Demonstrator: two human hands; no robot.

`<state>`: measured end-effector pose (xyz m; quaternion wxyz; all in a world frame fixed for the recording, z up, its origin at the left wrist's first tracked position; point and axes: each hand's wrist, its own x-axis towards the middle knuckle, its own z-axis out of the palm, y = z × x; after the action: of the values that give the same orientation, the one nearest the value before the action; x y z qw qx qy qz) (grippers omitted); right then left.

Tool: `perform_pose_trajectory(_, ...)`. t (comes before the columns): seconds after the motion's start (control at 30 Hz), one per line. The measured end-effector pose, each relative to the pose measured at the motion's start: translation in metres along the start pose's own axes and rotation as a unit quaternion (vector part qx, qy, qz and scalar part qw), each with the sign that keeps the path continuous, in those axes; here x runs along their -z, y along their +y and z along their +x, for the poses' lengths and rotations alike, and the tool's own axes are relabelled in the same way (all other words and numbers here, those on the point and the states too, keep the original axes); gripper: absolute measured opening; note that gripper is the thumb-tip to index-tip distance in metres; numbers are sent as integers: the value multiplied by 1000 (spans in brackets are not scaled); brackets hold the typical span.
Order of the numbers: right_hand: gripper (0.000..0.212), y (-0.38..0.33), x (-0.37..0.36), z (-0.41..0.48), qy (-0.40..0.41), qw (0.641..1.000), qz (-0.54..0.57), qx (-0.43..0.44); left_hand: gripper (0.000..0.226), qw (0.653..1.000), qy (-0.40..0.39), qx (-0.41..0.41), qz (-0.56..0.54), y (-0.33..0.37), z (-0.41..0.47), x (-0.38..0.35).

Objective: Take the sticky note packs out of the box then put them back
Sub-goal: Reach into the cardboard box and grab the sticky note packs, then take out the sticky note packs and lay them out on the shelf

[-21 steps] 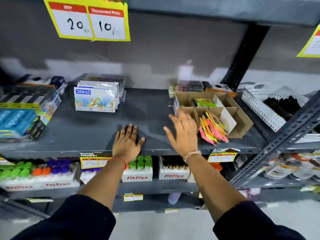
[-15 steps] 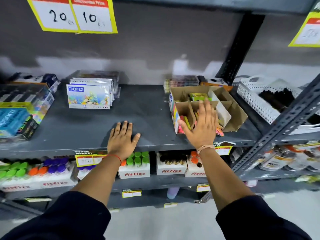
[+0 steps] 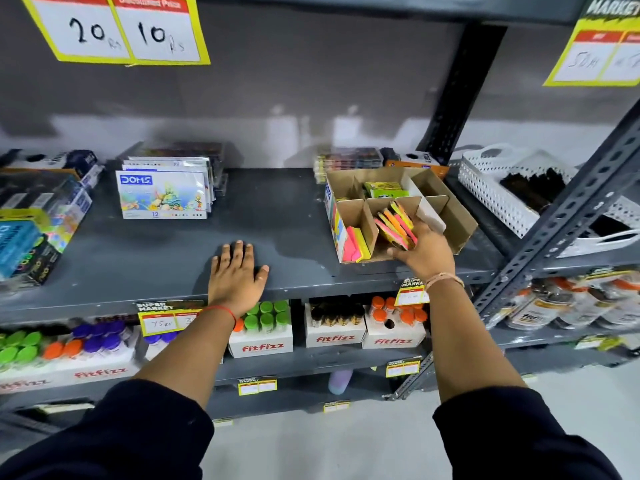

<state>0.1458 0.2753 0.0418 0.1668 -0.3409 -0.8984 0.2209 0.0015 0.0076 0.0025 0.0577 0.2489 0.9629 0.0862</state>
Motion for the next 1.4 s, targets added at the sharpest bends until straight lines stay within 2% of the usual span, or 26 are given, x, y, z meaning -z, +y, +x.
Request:
perform_pose_trajectory(0.23, 49, -5, -10, -4, 63, 990, -123, 11, 61, 1000, -3, -10, -4, -4, 0, 0)
perform_pose_trajectory(0.3, 45, -5, -10, -5, 99, 992, -77, 3, 63, 1000, -6, -16, -10, -8, 0, 0)
perform_pose_trajectory(0.37, 47, -7, -8, -10, 170, 985, 11, -11, 64, 1000, -4, -19, -13, -12, 1, 1)
perform_pose_trajectory(0.47, 60, -24, -5, -21, 269, 957, 108, -33, 64, 1000, 2, -6, -17, -20, 3, 3)
perform_pose_trajectory(0.53, 59, -45, 3, -25, 296, 941, 163, -5, 63, 1000, 6, 3, -18, -26, 3, 4)
perform_pose_trajectory(0.6, 56, -74, 6, -28, 268, 945, 179, 59, 61, 1000, 12, 10, -25, -31, 2, 7)
perform_pose_trajectory(0.67, 53, -102, 0, -33, 203, 960, 135, 142, 59, 999, 12, 17, -27, -35, 2, 10)
perform_pose_trajectory(0.77, 62, -134, -23, -41, 102, 957, -3, 272, 57, 999, 9, 19, -26, -39, 3, 14)
perform_pose_trajectory(0.83, 72, -141, -44, -42, 70, 934, -123, 328, 56, 999, 21, 15, -32, -41, 4, 15)
perform_pose_trajectory(0.93, 69, -137, -66, -40, 38, 906, -270, 325, 55, 999, 25, 16, -31, -42, 4, 15)
perform_pose_trajectory(1.07, 57, -124, -83, -42, 29, 880, -356, 313, 55, 999, 12, 18, -27, -45, 4, 12)
perform_pose_trajectory(1.13, 61, -123, -81, -43, 20, 883, -354, 306, 56, 999, 10, 19, -28, -48, 4, 11)
perform_pose_trajectory(1.2, 77, -125, -72, -45, -10, 891, -343, 296, 56, 999, 9, 24, -29, -52, 4, 12)
perform_pose_trajectory(1.33, 89, -126, -52, -44, -140, 892, -298, 310, 57, 1000, -8, 18, -24, -60, 5, 13)
perform_pose_trajectory(1.4, 87, -131, -39, -31, -198, 893, -274, 296, 57, 1000, -8, 7, -22, -64, 5, 13)
